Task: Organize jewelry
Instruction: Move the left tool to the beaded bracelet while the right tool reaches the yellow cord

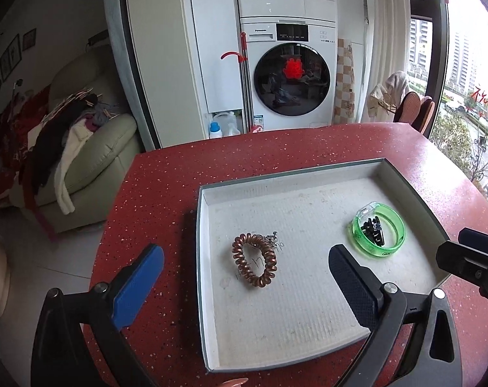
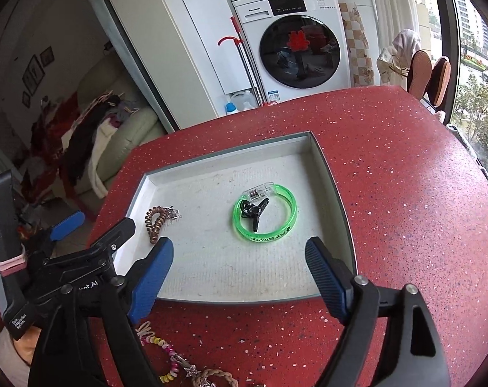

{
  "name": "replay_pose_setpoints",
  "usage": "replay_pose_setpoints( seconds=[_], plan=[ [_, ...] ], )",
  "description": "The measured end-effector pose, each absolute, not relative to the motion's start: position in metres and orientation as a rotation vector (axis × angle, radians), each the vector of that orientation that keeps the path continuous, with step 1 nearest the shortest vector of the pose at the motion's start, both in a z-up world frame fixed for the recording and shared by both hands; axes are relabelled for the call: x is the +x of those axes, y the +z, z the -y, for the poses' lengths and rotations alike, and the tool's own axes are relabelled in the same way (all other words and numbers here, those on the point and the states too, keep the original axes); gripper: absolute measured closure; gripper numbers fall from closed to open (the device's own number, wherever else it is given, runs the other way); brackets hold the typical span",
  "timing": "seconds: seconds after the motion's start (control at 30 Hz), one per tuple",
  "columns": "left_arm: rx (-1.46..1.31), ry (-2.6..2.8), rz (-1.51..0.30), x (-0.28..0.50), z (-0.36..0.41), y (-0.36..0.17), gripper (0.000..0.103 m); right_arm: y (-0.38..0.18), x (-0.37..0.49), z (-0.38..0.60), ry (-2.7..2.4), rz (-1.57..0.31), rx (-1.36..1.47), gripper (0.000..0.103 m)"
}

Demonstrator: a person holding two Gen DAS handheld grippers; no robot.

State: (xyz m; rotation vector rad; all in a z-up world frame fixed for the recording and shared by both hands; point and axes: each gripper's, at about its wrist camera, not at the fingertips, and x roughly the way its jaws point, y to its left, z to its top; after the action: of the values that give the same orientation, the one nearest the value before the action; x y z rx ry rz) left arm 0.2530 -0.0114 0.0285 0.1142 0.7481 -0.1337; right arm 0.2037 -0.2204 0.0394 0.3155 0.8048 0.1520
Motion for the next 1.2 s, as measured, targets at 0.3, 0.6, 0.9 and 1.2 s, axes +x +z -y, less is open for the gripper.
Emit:
replay_pose_setpoints(
  seconds=[0.3, 0.6, 0.9, 1.2],
  plan=[
    [-0.007, -0.189, -0.781, 0.218, -0.017, 0.039, 0.000, 0.058, 0.158, 0.218, 0.188, -0.692, 0.363, 0.000],
    [0.012, -0.162, -0.812, 0.173, -0.031, 0.029, 0.000, 0.063, 0.128, 0.212, 0.197, -0.711, 0.366, 0.000],
    [-0.037, -0.102, -0.875, 0.150, -0.055, 0.006, 0.000, 0.039, 0.108, 0.216, 0.136, -0.822, 0.348, 0.000],
    [-0.094, -0.109, -0.955, 0.129, -0.069, -0.021, 0.000, 0.007, 0.078, 0.226, 0.108, -0.910, 0.365, 0.000]
  ],
)
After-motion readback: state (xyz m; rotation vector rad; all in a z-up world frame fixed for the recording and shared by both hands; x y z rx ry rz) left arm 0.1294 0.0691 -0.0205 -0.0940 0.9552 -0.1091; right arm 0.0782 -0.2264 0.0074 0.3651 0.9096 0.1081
